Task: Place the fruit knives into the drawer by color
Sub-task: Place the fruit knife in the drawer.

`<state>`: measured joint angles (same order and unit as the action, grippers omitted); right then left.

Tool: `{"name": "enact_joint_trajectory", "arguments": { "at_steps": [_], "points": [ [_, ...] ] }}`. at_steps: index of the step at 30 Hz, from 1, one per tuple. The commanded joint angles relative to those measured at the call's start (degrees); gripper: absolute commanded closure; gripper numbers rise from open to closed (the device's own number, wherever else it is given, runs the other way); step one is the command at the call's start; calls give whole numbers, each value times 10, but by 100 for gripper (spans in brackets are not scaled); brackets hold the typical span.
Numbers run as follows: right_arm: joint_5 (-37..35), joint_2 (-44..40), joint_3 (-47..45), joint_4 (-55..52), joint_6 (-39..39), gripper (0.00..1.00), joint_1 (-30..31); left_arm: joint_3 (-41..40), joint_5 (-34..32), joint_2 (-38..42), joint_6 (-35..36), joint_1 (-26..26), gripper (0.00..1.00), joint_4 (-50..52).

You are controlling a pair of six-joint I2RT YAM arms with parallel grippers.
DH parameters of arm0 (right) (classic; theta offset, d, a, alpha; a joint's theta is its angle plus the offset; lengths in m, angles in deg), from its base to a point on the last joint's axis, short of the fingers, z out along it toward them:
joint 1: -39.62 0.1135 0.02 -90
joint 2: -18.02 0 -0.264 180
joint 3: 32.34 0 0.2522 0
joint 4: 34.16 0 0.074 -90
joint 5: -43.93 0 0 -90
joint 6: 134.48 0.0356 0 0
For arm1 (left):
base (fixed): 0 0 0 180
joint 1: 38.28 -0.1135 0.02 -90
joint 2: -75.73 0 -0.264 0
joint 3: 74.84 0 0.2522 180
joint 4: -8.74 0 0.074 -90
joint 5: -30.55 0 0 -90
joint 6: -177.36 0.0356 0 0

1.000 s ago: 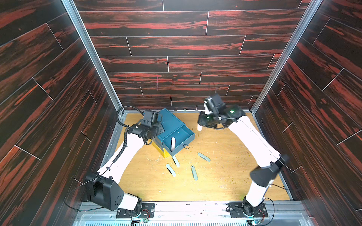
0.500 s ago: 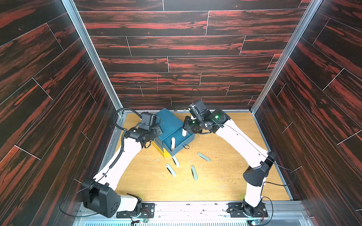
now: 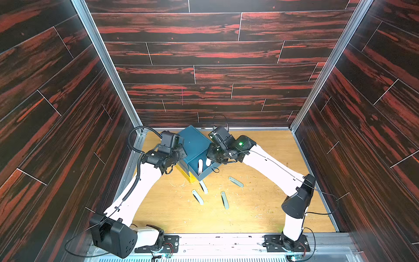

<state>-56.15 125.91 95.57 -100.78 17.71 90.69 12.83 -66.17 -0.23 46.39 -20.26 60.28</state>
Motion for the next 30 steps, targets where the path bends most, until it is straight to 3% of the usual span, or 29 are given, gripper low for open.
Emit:
{"name": "enact_joint_trajectory", "arguments": {
  "at_steps": [1,30],
  "points": [
    [-14,-5,4,9,23,80,6,-10,-12,17,4,2,100,16],
    [-13,33,4,9,41,77,29,-19,-21,33,13,2,100,20]
  ]
}}
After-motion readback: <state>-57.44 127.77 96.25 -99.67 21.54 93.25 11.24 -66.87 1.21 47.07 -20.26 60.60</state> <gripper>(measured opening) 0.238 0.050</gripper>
